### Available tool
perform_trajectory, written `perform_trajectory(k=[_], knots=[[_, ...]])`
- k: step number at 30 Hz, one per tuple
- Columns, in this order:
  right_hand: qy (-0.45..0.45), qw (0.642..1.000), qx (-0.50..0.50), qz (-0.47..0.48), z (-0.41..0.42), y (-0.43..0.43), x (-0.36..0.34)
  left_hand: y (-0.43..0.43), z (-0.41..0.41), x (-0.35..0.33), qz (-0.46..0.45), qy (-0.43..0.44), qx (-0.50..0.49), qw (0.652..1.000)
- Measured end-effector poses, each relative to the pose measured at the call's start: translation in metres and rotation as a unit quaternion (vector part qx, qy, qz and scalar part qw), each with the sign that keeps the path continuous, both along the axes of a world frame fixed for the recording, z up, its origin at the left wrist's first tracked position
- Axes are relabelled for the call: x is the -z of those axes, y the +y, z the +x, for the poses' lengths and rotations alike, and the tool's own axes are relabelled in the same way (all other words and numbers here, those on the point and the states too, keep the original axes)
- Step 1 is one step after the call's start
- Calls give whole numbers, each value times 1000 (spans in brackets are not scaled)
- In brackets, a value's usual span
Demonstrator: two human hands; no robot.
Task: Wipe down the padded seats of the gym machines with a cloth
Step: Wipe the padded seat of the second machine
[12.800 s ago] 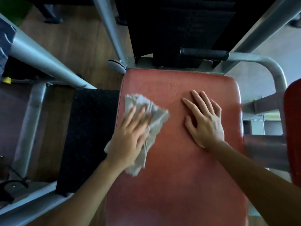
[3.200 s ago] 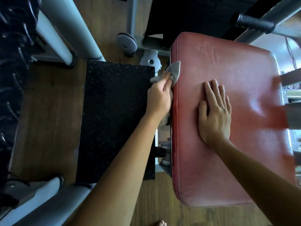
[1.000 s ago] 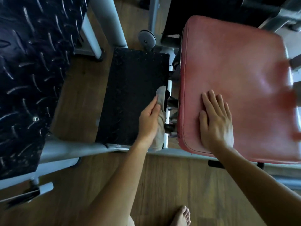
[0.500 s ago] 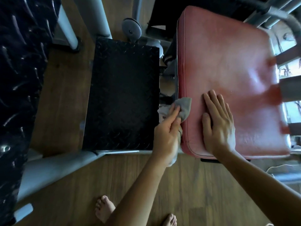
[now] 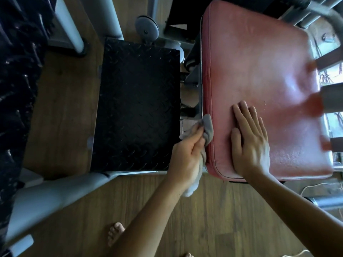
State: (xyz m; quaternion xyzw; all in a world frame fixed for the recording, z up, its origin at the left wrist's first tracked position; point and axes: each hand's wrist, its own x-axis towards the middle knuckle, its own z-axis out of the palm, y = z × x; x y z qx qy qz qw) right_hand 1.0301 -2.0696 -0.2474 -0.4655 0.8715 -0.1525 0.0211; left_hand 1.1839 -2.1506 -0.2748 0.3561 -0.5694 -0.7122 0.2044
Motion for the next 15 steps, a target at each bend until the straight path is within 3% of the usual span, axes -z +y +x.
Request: perform_trajectory(k=[6,12,15], knots=[[0,1000,-3,-7,-2,0,-2,-70,-53,9,-25,17,-25,999],[-1,1000,-2,-2,-2,-1,-3,4,-4,0,99,73,-21,992],[0,1000,-3,-4,-2,0,-3,2,-2,5,75,40,2,996]])
